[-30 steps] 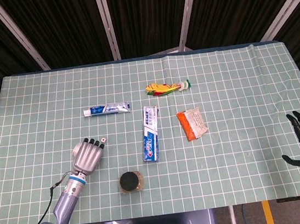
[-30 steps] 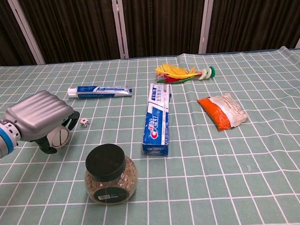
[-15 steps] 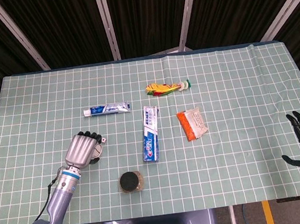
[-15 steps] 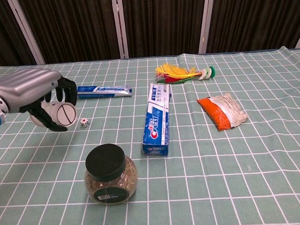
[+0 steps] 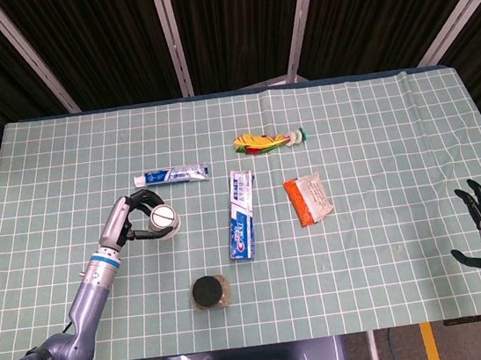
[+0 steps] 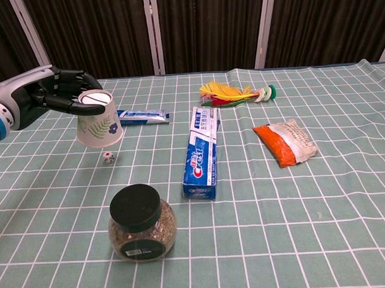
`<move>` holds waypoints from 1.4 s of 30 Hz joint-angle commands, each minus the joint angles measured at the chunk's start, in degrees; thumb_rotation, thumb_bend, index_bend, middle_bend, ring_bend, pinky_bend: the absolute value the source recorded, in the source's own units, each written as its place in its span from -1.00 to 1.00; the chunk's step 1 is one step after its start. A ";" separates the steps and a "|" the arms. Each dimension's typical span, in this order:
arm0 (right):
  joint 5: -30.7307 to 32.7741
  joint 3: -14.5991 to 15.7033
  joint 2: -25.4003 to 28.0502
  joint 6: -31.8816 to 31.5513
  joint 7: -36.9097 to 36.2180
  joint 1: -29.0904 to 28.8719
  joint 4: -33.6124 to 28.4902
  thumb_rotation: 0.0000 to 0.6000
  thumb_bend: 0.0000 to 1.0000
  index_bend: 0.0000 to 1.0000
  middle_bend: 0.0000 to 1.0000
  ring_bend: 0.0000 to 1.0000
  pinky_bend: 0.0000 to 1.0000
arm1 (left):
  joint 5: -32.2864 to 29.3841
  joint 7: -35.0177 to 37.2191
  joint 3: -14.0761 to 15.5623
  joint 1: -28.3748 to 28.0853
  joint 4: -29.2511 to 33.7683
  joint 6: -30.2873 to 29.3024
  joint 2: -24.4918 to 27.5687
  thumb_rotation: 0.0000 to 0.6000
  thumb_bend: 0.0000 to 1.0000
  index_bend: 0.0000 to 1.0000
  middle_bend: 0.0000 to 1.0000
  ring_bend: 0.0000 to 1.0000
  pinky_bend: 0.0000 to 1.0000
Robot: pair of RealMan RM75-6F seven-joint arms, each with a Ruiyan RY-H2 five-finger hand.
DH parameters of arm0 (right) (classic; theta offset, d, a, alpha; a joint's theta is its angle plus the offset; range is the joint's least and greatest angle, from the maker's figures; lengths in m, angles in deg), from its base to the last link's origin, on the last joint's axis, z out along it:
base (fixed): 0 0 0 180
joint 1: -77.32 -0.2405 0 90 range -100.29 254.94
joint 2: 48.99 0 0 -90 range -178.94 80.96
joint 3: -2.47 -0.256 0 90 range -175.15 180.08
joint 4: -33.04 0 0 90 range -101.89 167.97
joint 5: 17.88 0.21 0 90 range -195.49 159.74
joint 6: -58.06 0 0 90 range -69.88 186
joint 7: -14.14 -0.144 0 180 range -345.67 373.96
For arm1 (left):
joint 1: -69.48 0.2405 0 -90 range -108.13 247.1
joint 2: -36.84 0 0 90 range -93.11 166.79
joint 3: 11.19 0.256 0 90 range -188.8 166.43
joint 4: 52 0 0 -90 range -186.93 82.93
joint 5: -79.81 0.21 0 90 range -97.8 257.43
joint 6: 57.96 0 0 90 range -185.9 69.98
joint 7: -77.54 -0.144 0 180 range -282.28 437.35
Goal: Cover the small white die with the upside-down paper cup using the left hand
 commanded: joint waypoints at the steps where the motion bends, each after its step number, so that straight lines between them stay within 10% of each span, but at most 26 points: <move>1: 0.12 -0.05 0.02 0.01 -0.06 0.00 0.07 1.00 -1.00 -0.86 -1.00 -1.00 -1.00 | -0.56 6.91 -1.22 -1.24 -5.97 3.93 -2.67 1.00 -1.00 0.15 -0.06 -0.22 -0.09; 16: 0.77 -0.27 -0.02 0.48 -0.16 -0.23 0.50 1.00 -1.00 -0.85 -1.00 -1.00 -1.00 | -0.85 11.24 0.42 -2.85 -15.31 7.06 -6.69 1.00 -1.00 0.09 -0.11 -0.26 -0.13; 22: 0.74 -0.20 -0.09 0.48 0.01 -0.23 0.48 1.00 -1.00 -0.91 -1.00 -1.00 -1.00 | 1.10 13.17 2.18 -3.08 -16.72 7.88 -7.21 1.00 -1.00 -1.00 -1.00 -1.00 -0.97; 35: -0.85 0.28 0.26 -0.37 -0.18 0.01 -0.46 1.00 -1.00 -0.99 -1.00 -1.00 -1.00 | 8.11 15.19 3.98 0.85 -10.32 -3.23 -0.22 1.00 -1.00 -1.00 -1.00 -1.00 -1.00; 42: -2.31 0.75 0.78 -0.93 -1.10 0.25 -1.36 1.00 -1.00 -1.00 -1.00 -1.00 -1.00 | 13.80 -5.51 7.70 5.50 -2.83 -13.46 9.81 1.00 -1.00 -1.00 -1.00 -1.00 -1.00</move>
